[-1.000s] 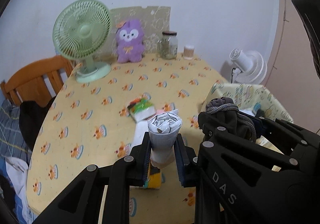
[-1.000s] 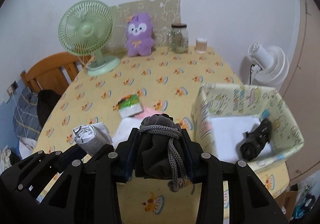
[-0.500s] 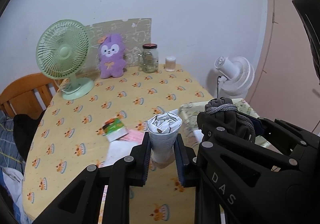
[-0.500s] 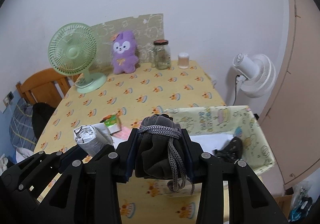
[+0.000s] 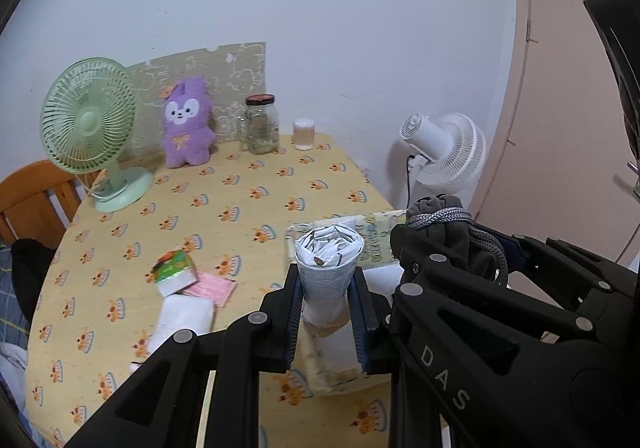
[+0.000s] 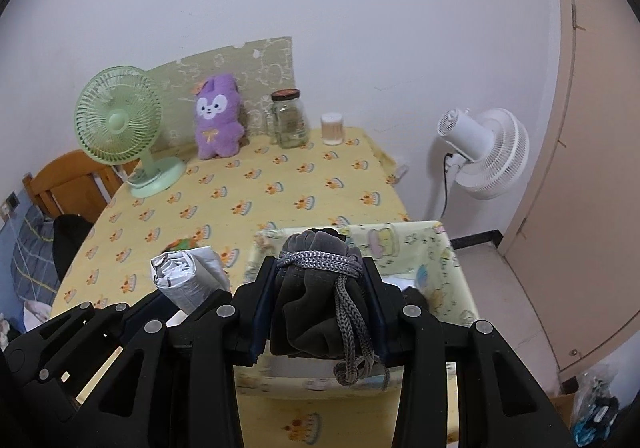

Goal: Organize soft objects
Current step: 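Carry grey bundle over the box with right tool while left tool holds white roll, then open right tool over the box while left tool releases the white roll there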

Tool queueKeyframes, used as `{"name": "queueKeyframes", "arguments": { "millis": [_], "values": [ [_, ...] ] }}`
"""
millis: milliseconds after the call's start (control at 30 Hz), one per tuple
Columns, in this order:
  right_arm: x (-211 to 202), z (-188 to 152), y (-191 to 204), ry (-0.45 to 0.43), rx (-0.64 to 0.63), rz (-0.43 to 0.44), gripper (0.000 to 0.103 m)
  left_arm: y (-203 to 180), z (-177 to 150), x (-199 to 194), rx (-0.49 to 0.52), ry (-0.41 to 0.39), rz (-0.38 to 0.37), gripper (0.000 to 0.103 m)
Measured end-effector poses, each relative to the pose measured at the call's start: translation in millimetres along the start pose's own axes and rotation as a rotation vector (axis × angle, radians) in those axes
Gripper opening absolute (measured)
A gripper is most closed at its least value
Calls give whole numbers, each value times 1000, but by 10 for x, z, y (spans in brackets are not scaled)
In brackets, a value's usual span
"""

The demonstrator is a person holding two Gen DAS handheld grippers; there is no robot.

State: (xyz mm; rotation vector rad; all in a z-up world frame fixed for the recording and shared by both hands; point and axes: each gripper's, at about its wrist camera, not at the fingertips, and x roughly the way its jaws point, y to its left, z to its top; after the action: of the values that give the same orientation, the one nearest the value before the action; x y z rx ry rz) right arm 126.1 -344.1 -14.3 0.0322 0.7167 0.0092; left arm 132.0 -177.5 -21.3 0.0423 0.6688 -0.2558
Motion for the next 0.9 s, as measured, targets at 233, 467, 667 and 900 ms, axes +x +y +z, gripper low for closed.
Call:
{"name": "queueKeyframes", "arguments": {
  "millis": [233, 467, 667, 900],
  "values": [
    [99, -46, -269, 6, 41, -14, 44, -218, -11, 164, 36, 19, -11, 22],
    [226, -113, -451, 18, 91, -29, 44, -330, -22, 337, 73, 38, -25, 25],
    [352, -188, -562, 38, 116, -60, 44, -402, -63, 529, 111, 88, -41, 65],
    [535, -250, -604, 83, 129, -63, 56, -400, -111, 684, 130, 127, -13, 73]
  ]
}}
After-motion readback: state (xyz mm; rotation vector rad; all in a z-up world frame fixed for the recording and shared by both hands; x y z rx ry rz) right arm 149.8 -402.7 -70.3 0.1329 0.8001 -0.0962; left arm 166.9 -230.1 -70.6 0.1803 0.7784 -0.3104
